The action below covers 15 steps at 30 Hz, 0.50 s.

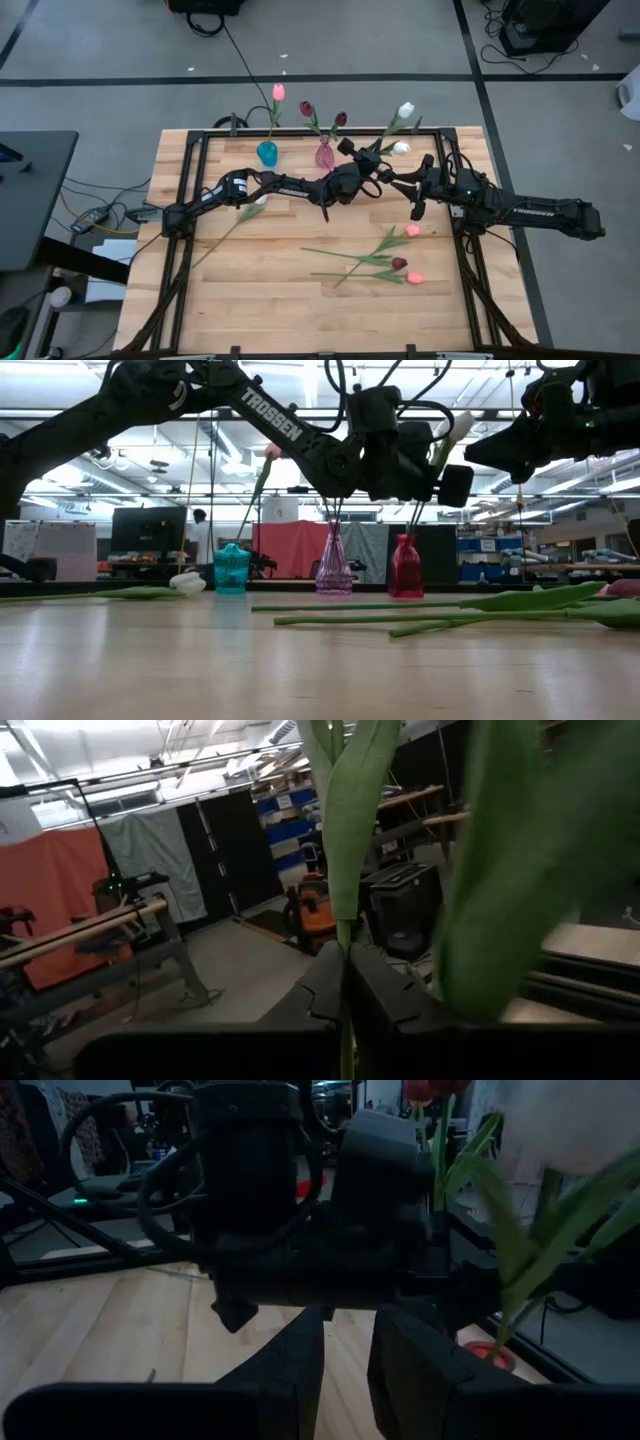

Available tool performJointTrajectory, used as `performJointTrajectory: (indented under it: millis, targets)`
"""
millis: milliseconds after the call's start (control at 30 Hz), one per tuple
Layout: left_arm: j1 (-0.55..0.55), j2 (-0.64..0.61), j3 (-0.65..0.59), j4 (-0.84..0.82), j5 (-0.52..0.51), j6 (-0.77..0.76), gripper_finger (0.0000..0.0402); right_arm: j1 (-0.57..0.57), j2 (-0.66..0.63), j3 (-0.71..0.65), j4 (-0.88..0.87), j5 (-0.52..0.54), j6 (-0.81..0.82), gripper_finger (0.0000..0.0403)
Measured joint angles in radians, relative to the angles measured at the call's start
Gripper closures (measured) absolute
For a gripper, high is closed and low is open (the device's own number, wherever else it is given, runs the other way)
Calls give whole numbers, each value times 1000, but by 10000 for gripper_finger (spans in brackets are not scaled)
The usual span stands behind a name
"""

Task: Sort flowers into vase by color
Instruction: Put the bottom right white flower into the red vase

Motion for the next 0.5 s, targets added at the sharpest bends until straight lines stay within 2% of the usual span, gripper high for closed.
performJointTrajectory:
  millis: [100,300,500]
  targets:
    - [-7,0,0,-3,-9,-36,383,0,0,0,0,-13,8,292]
    - [-6,0,0,-11,45,-130,388,0,-1,0,1,-32,16,292]
    - [-6,0,0,-12,62,-133,389,0,-1,0,-9,-35,16,292]
